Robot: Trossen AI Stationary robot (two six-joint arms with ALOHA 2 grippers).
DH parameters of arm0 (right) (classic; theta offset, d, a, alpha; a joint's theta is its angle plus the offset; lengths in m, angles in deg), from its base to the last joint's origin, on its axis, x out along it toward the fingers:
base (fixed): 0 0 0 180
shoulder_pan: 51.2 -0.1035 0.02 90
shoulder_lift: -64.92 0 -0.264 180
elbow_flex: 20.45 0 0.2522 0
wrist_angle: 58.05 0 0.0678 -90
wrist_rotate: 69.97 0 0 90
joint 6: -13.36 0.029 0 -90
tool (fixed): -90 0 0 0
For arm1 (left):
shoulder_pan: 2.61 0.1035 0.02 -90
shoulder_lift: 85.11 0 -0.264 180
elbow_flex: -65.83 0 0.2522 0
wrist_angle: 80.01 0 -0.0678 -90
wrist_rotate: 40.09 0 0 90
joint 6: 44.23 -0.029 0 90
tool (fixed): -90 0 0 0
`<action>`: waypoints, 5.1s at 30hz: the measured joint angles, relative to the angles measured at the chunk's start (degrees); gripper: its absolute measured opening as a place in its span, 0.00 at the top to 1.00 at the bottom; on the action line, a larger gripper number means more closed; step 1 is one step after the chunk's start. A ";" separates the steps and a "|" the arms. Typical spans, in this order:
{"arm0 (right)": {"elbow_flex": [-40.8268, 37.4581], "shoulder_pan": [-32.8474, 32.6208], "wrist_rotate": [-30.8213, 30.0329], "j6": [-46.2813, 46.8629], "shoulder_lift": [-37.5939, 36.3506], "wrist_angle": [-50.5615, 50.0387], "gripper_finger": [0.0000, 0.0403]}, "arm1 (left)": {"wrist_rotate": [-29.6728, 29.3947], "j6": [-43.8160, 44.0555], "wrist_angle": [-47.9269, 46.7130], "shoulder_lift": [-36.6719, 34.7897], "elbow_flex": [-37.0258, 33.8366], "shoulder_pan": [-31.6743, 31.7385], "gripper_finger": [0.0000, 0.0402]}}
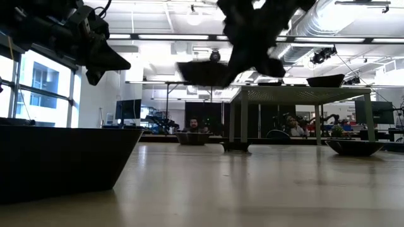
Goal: Pick & Place Mini shaped plates
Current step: Stack the black distorted square plate on top of the black distorted square plate on the shelf, then stack the black leaf-shaped plate on top of the black leaf-shaped plate on the shelf
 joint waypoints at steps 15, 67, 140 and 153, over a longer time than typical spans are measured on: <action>0.02 7.86 -5.10 -1.09 -28.53 -26.52 1.00 | -0.53 0.21 0.17 0.00 0.00 0.00 1.00; 16.13 57.47 -7.87 -65.27 -14.16 -60.62 0.97 | -2.01 1.81 0.17 0.04 0.02 0.00 1.00; 0.33 60.05 2.64 -41.02 -31.59 -44.62 0.80 | -2.03 0.28 0.04 0.04 0.04 0.00 1.00; -5.42 46.96 10.09 -33.36 -38.76 -36.11 0.98 | -1.90 0.56 0.04 0.04 0.04 0.00 1.00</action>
